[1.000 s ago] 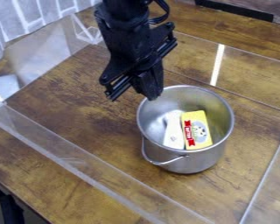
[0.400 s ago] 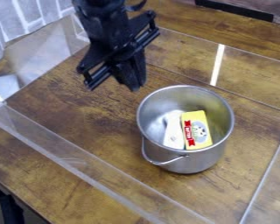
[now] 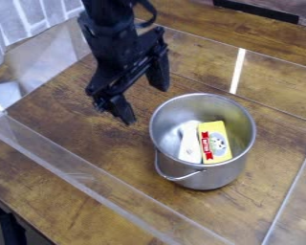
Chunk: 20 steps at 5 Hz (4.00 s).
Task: Move the yellow butter to the left side of the table
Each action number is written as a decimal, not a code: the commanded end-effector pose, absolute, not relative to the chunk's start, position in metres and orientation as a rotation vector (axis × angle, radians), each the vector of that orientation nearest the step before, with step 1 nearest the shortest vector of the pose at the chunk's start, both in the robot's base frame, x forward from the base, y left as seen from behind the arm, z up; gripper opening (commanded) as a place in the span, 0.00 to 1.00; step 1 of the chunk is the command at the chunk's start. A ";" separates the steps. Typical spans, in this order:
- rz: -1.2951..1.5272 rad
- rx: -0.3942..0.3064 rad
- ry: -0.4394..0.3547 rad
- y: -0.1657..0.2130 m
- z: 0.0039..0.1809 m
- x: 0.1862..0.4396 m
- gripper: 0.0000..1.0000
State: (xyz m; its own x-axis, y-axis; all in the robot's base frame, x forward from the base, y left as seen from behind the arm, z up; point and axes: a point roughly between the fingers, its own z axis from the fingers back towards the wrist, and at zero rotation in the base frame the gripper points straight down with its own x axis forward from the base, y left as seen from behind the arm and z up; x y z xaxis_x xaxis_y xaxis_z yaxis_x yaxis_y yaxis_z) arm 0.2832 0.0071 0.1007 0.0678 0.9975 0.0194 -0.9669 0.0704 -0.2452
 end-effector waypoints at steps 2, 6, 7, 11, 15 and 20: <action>1.550 -0.228 -0.227 -0.001 0.091 0.301 1.00; 1.465 -0.238 -0.203 0.017 0.083 0.276 0.00; 1.428 -0.252 -0.182 0.030 0.086 0.268 0.00; 0.837 -0.243 -0.146 -0.023 0.103 0.310 0.00; 0.802 -0.212 -0.110 -0.040 0.149 0.318 0.00; 0.785 -0.214 -0.064 -0.064 0.129 0.295 0.00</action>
